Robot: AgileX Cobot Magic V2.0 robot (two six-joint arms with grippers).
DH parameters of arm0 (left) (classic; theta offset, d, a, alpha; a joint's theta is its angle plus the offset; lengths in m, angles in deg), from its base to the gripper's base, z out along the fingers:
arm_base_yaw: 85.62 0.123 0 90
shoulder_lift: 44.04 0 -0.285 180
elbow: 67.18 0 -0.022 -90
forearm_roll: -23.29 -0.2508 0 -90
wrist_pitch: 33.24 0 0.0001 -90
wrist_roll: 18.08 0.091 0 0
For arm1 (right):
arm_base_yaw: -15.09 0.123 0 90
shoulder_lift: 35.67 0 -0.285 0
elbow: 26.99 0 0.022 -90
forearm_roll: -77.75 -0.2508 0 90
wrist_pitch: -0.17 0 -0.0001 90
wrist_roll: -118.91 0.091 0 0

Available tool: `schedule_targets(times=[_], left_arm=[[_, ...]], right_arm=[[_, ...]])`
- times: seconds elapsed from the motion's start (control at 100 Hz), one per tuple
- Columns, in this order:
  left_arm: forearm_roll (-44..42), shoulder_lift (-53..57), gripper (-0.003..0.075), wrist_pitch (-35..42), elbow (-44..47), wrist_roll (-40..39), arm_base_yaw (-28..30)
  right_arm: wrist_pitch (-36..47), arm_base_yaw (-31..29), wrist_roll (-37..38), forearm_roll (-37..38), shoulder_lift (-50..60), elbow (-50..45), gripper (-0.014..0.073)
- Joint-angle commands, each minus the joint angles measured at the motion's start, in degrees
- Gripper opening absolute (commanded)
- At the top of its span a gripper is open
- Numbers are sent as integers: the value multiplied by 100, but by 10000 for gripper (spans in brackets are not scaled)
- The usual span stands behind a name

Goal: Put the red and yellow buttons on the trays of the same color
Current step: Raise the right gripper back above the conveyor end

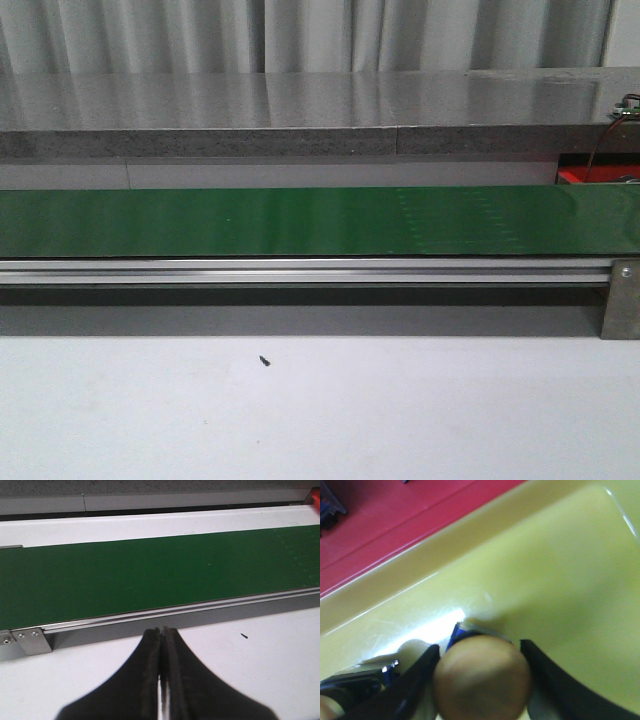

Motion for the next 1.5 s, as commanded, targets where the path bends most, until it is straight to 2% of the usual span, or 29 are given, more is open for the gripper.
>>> schedule_targets(times=[0.0, 0.23, 0.53, 0.66, 0.73, 0.88, 1.02, 1.16, 1.49], left_arm=[[144, -2, -20, 336, -162, -37, -54], [144, -2, -20, 336, -162, -37, -54], [144, -2, -20, 336, -162, -37, -54], [144, -2, -20, 336, -162, -37, -54], [144, -2, -20, 336, -162, -37, -54], [144, -2, -20, 336, -162, -37, -54], [144, -2, -20, 336, -162, -37, -54], [144, -2, -20, 336, -162, -37, -54], [144, -2, -20, 336, -162, -37, -54]], right_arm=[[232, -56, -2, -52, 231, 162, 461], [138, -56, -2, -68, 410, 162, 456], [-153, -41, -2, -82, 1280, 162, 455], [-361, 183, -133, -72, 1767, 162, 453], [-493, 401, -204, -48, 2012, 162, 407], [-756, 1038, -405, 28, 2398, 57, 162], [-893, 1600, -405, 28, 2734, -93, 29], [-911, 2156, -405, 40, 3160, -256, -20], [-966, 2800, -395, -161, 4117, -811, -20]])
